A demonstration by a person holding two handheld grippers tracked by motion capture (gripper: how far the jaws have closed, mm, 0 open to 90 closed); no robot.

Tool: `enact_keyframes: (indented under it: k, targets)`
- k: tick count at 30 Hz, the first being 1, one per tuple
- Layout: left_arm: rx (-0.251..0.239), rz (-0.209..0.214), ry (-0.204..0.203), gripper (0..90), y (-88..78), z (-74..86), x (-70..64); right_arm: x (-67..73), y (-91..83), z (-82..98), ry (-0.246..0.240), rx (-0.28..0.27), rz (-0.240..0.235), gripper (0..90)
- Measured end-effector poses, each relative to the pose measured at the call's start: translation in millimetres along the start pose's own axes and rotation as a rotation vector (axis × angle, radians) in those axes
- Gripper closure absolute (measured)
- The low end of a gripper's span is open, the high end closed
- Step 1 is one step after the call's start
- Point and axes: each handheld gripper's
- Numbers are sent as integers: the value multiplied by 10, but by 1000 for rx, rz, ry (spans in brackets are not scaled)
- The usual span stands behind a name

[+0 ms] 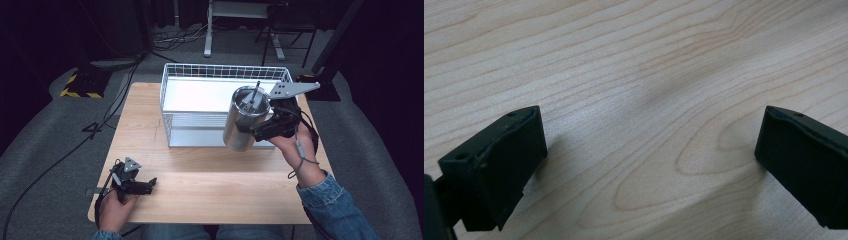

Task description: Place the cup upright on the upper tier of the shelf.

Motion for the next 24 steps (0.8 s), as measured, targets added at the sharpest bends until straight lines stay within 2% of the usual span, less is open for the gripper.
enact_keyframes:
  k: [11,16,22,24]
  targets:
    - [0,-5,-2,6,-4,2,-4,-156,6,-221,6,-8,35,38]
    - [0,-8,-1,5,-8,4,-7,-287,57,-337,17,-20,59,38]
    - [0,-8,0,6,-8,4,-6,-379,118,-449,10,-28,77,38]
    - [-1,-7,-1,6,-7,4,-6,-433,169,-514,0,-25,96,38]
Point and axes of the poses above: each handheld gripper's, and its own axes: y roughly forward along the jaws, z roughly out of its underside, x roughly to its left, and after that the axes turned 14 degrees about -x, right-handed
